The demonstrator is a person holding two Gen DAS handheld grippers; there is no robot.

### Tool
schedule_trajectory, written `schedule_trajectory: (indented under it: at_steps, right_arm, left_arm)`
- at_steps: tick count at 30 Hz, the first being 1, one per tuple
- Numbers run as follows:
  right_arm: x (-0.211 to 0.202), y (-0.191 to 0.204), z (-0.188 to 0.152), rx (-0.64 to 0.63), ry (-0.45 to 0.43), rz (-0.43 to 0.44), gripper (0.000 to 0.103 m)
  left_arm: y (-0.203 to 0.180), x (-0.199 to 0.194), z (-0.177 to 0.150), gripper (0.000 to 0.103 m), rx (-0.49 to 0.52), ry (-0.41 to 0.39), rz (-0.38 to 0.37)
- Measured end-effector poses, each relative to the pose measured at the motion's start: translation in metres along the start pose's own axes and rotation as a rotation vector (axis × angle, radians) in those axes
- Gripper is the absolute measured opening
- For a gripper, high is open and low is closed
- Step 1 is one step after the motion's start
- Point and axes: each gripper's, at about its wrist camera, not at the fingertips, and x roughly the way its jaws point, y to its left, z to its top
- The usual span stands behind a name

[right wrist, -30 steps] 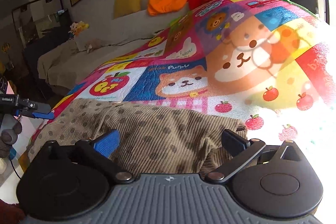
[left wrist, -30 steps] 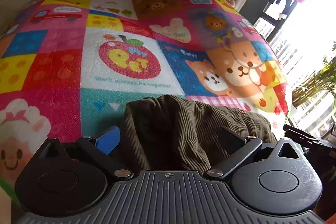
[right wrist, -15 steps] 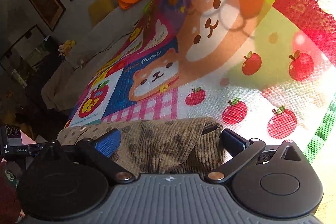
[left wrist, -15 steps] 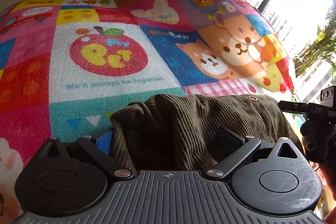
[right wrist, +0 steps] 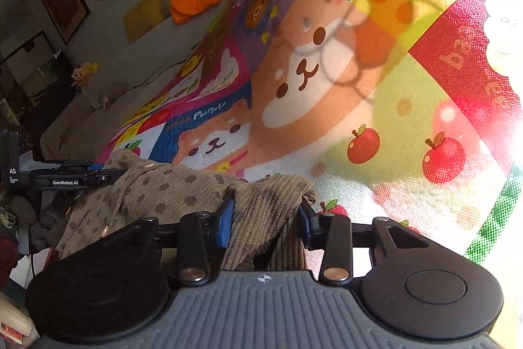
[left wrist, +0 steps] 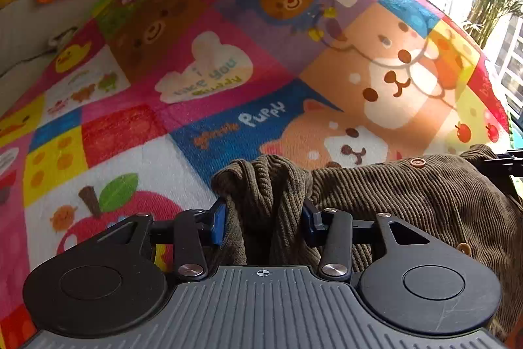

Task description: Fold clothes

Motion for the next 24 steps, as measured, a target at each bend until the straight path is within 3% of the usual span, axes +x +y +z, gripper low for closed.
schedule_trajectory:
  at_steps: [4,8,10,12,14,15,17,19,22,24]
  right_arm:
    - [-0.003,-0.007,-0.005,0.034,0.005,-0.014,0.036]
    - [-0.01,0.008,-0.027,0.012,0.043,0.003,0.036]
    - [-0.021,0.018,-0.031,-0.056,0.037,-0.009,0.036]
    - [-0.033,0.028,-0.033,-0.127,0.029,-0.023,0.037]
    - [-0.047,0.024,-0.025,-0.138,-0.019,-0.048,0.047]
    - [-0.055,0.019,-0.017,-0.13,-0.058,-0.059,0.057]
    - [-0.058,0.009,-0.004,-0.107,-0.1,-0.066,0.058]
    - [-0.053,0.001,0.009,-0.085,-0.123,-0.058,0.058]
    - [-0.019,0.0,0.016,-0.101,-0.076,-0.043,0.058]
    - [0.006,0.005,0.014,-0.145,-0.039,-0.069,0.055]
  left_arm:
    - [-0.011,0.046,0.046,0.049,0.095,-0.02,0.03]
    - [-0.021,0.066,0.065,0.058,0.194,-0.028,0.062]
    - [-0.013,0.053,0.064,0.058,0.14,-0.036,0.074]
    - [0.002,0.026,0.056,0.064,0.015,-0.059,0.067]
    - [0.016,-0.005,0.042,0.083,-0.129,-0.088,0.04]
    - [0.02,-0.024,0.03,0.085,-0.186,-0.109,0.003]
    - [0.02,-0.058,0.004,0.094,-0.262,-0.154,-0.078]
    - [0.01,-0.079,-0.022,0.095,-0.321,-0.164,-0.174]
    - [-0.011,-0.09,-0.05,0.096,-0.375,-0.144,-0.288]
    - [-0.023,-0.091,-0.062,0.096,-0.381,-0.127,-0.311]
